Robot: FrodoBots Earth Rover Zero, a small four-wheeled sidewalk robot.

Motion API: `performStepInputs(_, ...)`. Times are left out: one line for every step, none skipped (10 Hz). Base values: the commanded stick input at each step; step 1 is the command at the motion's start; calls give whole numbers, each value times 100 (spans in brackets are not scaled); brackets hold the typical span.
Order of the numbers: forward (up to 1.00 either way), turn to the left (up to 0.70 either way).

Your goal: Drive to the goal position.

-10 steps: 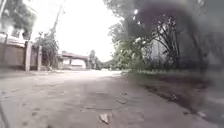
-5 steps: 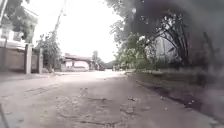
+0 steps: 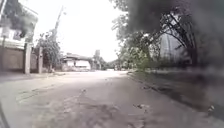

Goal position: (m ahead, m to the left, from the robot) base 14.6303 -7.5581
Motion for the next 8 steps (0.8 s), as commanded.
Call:
performStepInputs(70, 0)
performStepInputs(70, 0)
performStepInputs(70, 0)
performStepInputs(70, 0)
performStepInputs(70, 0)
performStepInputs(70, -9)
performStepInputs(70, -35)
performStepInputs(70, -35)
